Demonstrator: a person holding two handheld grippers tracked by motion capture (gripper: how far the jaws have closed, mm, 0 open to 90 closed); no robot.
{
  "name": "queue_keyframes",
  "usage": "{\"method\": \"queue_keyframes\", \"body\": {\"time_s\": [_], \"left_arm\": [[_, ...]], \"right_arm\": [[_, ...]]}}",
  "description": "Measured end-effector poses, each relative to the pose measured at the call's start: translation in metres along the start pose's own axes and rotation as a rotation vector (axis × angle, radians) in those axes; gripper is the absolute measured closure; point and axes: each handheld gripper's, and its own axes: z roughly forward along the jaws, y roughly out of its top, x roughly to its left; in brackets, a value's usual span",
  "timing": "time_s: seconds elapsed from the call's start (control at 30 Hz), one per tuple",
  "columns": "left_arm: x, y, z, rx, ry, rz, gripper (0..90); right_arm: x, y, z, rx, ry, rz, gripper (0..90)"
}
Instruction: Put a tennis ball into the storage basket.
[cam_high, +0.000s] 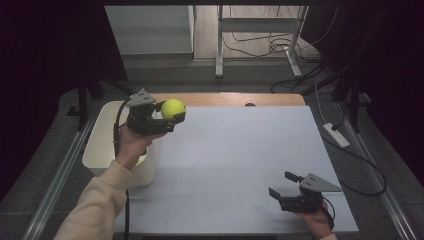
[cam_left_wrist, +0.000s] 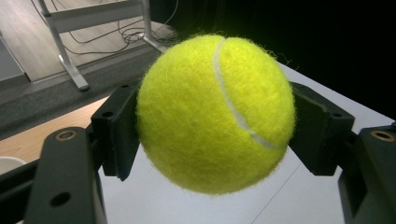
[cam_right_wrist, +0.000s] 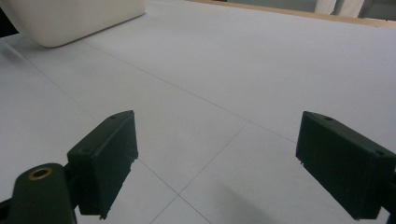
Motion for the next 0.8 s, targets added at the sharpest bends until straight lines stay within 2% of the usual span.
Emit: {"method": "queue_keyframes", "body": {"time_s": [0.8], "left_arm": [[0.024, -0.006, -0.017, -0.006, 0.065, -0.046, 27.1]], "right_arm": [[-0.001, 0.000, 0.000, 0.003, -0.004, 0.002, 13.1]]}}
